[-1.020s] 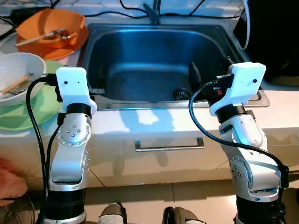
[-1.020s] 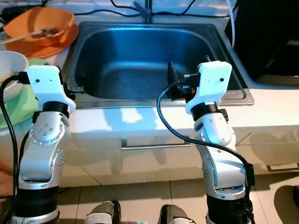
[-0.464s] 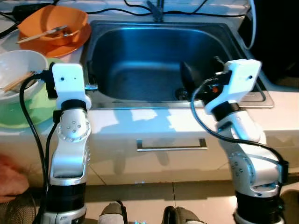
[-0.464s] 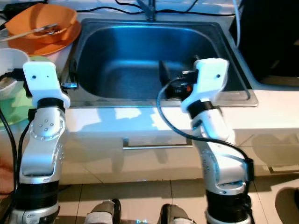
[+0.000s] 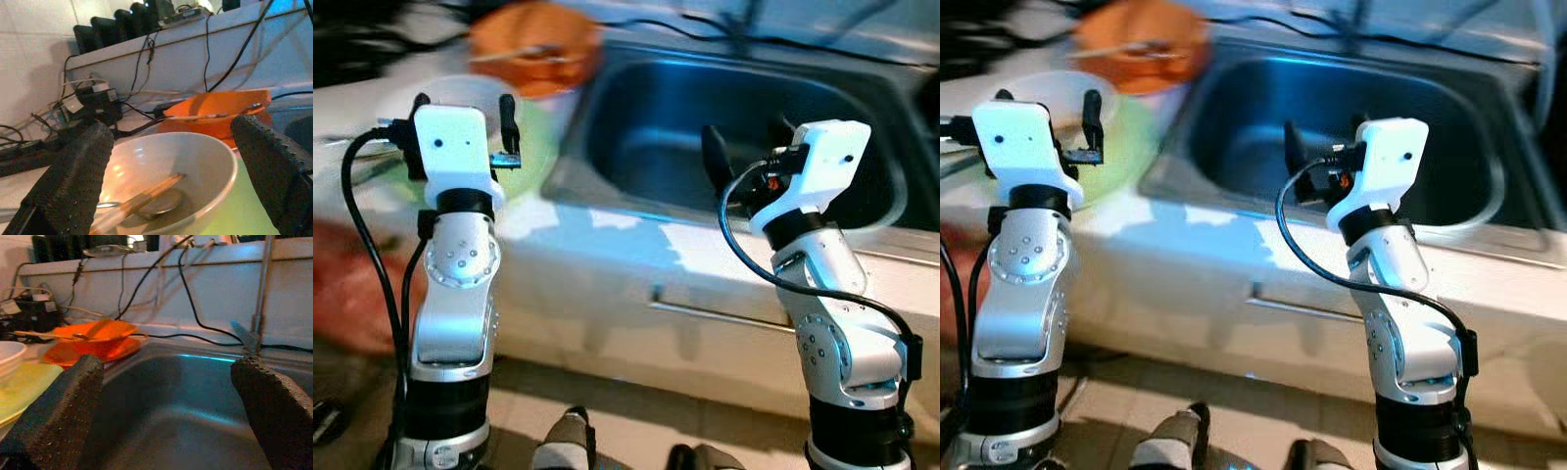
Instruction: Kitchen organization
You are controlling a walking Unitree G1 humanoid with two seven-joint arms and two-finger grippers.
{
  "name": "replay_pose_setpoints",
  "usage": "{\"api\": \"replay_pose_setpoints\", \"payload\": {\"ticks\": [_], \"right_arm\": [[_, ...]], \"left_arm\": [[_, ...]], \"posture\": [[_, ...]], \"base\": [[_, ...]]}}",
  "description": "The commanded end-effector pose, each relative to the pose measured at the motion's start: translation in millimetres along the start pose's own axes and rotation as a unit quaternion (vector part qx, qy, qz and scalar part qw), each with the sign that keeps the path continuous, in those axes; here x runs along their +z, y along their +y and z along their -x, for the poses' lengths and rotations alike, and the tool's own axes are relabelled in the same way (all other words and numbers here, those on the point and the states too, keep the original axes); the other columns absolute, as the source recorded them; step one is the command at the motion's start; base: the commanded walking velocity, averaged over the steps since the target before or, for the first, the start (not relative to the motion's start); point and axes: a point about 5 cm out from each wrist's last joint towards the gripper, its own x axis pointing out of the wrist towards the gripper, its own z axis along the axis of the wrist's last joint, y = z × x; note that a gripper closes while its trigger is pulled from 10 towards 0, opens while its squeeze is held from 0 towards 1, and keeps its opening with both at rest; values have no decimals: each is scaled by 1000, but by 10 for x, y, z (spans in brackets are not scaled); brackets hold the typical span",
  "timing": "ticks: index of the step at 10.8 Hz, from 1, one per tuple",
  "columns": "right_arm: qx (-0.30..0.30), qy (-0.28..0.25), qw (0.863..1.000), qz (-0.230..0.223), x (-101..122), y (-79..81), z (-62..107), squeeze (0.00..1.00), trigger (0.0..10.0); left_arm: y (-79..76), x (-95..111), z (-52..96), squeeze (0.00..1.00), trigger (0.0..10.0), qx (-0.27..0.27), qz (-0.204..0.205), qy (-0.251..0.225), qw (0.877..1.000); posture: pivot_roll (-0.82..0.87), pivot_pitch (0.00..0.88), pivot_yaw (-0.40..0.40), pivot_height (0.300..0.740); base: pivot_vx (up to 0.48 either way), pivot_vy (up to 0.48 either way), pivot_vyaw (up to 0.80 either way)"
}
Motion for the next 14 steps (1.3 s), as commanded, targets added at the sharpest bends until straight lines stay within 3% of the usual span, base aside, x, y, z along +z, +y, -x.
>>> {"api": "replay_pose_setpoints", "payload": {"ticks": [1,3,6,8,10,14], "right_arm": [[-7,-6,1000,5,7,-22,3,0,10000],[-5,-6,1000,7,3,-17,2,0,10000],[7,-14,1000,5,2,6,-20,0,10000],[6,-14,1000,2,-7,11,-34,0,10000],[5,-15,1000,3,-13,-4,-44,0,10000],[12,-12,1000,4,-38,3,-61,0,10000]], "left_arm": [[-29,68,-13,0,10000,-10,2,-15,1000],[49,125,-38,0,10000,18,-17,-26,999],[126,244,69,0,10000,-11,-51,-74,996],[127,112,135,0,10000,-18,-39,-49,998],[116,202,246,0,10000,-46,-76,-107,990],[167,119,365,0,10000,-26,-106,-111,988]], "posture": [[71,130,-6,740],[74,128,-8,740],[94,119,-9,740],[94,114,-11,740],[92,111,-18,740],[100,104,-30,740]], "base": [[0,0,0],[0,0,0],[0,0,650],[0,0,325],[0,0,0],[0,0,0]]}}
